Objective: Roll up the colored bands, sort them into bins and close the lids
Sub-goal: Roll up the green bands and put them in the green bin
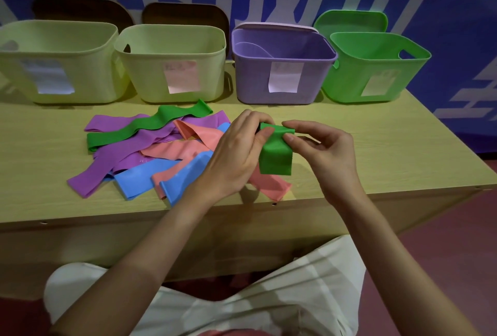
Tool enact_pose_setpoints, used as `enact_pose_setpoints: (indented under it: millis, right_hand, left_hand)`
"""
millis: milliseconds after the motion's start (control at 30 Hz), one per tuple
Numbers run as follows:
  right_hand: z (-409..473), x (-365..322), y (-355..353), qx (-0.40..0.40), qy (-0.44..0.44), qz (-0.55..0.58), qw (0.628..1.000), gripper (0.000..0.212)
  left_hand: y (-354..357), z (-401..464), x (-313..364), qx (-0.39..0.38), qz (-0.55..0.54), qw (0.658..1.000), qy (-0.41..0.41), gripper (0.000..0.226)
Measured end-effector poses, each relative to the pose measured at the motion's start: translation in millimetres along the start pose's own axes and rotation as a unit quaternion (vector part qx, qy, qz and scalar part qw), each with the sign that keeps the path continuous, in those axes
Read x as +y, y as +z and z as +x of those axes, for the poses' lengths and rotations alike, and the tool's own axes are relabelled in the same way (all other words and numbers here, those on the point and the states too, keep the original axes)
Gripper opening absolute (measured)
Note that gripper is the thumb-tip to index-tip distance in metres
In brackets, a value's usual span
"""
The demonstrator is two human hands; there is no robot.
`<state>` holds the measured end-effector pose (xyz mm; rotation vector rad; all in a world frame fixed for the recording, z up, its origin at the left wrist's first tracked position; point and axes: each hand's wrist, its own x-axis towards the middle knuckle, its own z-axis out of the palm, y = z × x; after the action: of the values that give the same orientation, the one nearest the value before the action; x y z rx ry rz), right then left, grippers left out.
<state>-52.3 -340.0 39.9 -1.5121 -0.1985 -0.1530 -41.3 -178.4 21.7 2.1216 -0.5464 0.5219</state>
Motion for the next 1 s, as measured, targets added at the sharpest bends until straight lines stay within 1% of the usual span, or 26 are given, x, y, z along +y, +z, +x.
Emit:
enact_pose_setpoints:
  millis: [100,200,267,367,433,467,533,600,700,767,800,867,1000]
  right_hand:
    - [0,-1,1,-0.015,-0.017,-0.015,1.0,0.028]
    - [0,1,2,-0.024,-0.06,-0.071,0.995,0.032]
    - [1,3,1,-0.028,-0.087,-0.112,0.989,0.032]
    - [4,5,-1,-0.027,-0.142,-0.188,0.972,0.032]
    - [6,6,0,-0.021,-0.147,-0.206,0.967,0.032]
    - [7,5,1,-0.016,-0.135,-0.2,0.97,0.031]
    - [9,3,2,-0.007,-0.091,-0.151,0.984,0.032]
    - [9,0,3,-0.006,-0.04,-0.084,0.996,0.031]
    - [7,-2,2,-0.034,0.06,0.03,0.997,0.022]
    - [6,-3,1,-0.054,0.119,0.084,0.988,0.017]
    - [6,-3,0,-0.062,0.134,0.095,0.984,0.016]
    - [7,-4,-1,-0.067,0.131,0.091,0.985,0.016]
    - [8,-4,-4,-0.062,0.095,0.037,0.993,0.017]
  left_hand:
    - [1,1,1,0.018,-0.023,0.999,-0.027,0.027]
    - [2,3,2,0.007,-0.084,0.992,-0.097,0.026]
    - [2,6,2,-0.005,-0.133,0.981,-0.138,0.032]
    - [-1,10,3,-0.01,-0.173,0.973,-0.153,0.046]
    - [-2,11,4,-0.013,-0.163,0.974,-0.154,0.04]
    - [-2,10,5,-0.012,-0.14,0.979,-0.145,0.034]
    - [-2,6,7,0.004,-0.054,0.994,-0.096,0.024]
    - [-1,3,7,0.032,0.043,0.998,-0.033,0.027]
    - [0,2,4,0.048,0.121,0.991,0.024,0.032]
    - [0,2,2,0.059,0.132,0.988,0.051,0.032]
    - [0,2,1,0.062,0.128,0.988,0.061,0.032]
    - [-1,2,1,0.059,0.102,0.991,0.065,0.032]
    - [-4,1,2,0.034,0.059,0.995,0.068,0.032]
